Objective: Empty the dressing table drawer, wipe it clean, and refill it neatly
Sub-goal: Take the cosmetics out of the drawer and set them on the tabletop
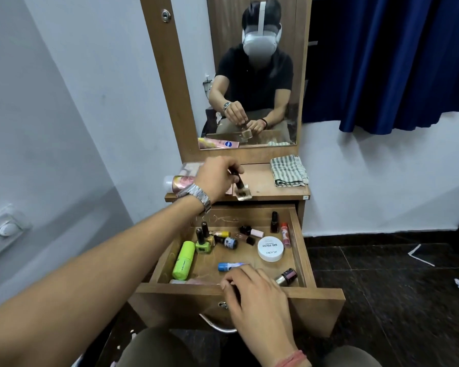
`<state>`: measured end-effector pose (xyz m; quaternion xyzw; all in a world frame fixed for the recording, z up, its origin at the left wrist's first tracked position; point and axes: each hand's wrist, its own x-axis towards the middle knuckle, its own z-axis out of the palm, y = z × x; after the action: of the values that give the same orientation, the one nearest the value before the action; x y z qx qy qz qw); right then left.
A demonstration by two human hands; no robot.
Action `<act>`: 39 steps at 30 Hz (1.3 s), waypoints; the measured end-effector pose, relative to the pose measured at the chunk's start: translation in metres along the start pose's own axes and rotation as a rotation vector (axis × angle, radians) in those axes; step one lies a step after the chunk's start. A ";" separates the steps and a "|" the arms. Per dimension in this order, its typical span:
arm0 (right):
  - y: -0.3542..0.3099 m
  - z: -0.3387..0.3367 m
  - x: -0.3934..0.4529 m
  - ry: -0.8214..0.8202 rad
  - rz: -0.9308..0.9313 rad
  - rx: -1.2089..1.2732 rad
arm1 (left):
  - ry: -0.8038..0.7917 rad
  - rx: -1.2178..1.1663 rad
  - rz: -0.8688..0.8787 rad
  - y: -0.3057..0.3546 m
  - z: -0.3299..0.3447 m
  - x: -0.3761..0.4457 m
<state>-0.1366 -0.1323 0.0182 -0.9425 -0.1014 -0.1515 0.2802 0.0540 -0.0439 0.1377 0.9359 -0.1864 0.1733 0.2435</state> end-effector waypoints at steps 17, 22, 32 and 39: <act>-0.007 -0.006 0.005 -0.195 0.004 -0.105 | 0.038 0.070 -0.115 -0.043 0.029 0.100; -0.010 -0.004 0.006 -0.103 -0.018 -0.186 | 0.064 0.115 -0.124 -0.047 0.033 0.109; -0.015 0.000 0.007 -0.090 0.056 -0.238 | 0.096 0.091 -0.182 -0.061 0.043 0.123; -0.014 0.006 0.005 -0.051 0.062 -0.257 | 0.066 0.122 -0.180 -0.061 0.041 0.132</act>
<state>-0.1342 -0.1168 0.0228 -0.9768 -0.0593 -0.1304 0.1592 0.2050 -0.0499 0.1352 0.9557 -0.0827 0.1926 0.2066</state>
